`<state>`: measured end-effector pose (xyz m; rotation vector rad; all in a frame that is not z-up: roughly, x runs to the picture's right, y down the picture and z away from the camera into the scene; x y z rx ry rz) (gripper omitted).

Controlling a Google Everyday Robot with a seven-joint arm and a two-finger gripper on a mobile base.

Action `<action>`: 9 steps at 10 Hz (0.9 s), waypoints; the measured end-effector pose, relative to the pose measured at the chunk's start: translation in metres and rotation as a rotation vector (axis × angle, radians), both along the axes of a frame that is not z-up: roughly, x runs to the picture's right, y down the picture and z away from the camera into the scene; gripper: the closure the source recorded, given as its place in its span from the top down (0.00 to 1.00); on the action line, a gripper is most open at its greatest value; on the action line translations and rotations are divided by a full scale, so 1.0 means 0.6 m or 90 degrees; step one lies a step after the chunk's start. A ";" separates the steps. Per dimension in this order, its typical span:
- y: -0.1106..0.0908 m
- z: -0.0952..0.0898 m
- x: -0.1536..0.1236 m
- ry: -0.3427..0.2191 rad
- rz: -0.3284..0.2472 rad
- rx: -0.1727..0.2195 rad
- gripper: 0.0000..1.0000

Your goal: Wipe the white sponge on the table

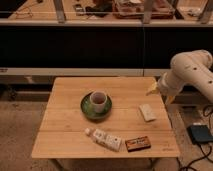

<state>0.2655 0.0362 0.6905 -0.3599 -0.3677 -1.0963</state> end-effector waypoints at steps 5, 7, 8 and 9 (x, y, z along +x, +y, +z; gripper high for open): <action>0.020 0.084 0.057 0.034 -0.080 0.022 0.65; 0.082 0.185 0.076 -0.001 -0.103 0.032 0.65; 0.111 0.220 0.084 -0.010 -0.108 0.032 0.65; 0.129 0.241 0.085 -0.017 -0.111 0.032 0.65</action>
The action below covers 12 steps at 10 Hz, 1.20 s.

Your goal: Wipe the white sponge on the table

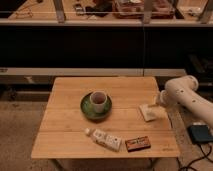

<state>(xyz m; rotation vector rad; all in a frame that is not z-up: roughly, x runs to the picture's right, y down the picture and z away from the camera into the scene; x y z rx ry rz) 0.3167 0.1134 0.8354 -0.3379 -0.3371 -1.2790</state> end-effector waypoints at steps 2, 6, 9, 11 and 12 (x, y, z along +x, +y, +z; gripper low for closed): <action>-0.001 0.002 -0.001 -0.001 -0.003 0.002 0.65; -0.011 0.001 -0.042 -0.077 -0.048 0.030 0.65; 0.029 0.033 -0.104 -0.171 -0.130 0.031 0.65; 0.051 0.065 -0.102 -0.173 -0.190 0.027 0.65; 0.050 0.076 -0.098 -0.166 -0.210 0.030 0.65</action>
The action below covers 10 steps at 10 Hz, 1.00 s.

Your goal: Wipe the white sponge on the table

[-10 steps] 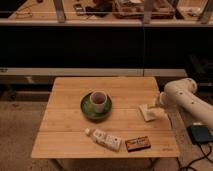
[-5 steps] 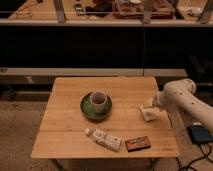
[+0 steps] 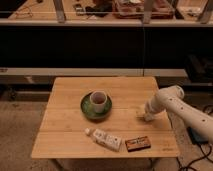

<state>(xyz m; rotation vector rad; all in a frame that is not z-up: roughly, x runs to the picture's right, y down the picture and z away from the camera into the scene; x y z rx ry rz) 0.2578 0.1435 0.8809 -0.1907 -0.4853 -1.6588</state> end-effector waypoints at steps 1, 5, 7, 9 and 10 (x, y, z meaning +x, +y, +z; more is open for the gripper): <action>-0.007 0.008 0.006 0.008 -0.016 0.011 0.65; -0.038 0.015 0.023 0.037 -0.014 0.037 0.65; -0.039 0.013 0.034 0.053 -0.006 0.027 0.55; -0.019 0.022 0.037 0.067 -0.012 0.001 0.34; -0.011 0.025 0.033 0.069 -0.015 -0.010 0.26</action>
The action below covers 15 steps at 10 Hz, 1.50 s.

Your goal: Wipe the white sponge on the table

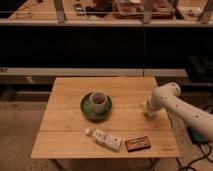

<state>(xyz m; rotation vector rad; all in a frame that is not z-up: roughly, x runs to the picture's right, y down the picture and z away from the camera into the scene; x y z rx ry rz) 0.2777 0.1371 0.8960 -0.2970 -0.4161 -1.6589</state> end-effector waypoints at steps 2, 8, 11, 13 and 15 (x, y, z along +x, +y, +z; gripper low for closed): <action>0.016 0.007 -0.002 0.005 -0.001 -0.027 0.04; 0.035 -0.017 -0.056 -0.072 0.043 -0.091 0.00; 0.039 -0.058 -0.109 -0.157 0.078 -0.130 0.00; 0.042 -0.074 -0.128 -0.180 0.052 -0.133 0.00; 0.058 -0.086 -0.155 -0.184 -0.003 -0.126 0.00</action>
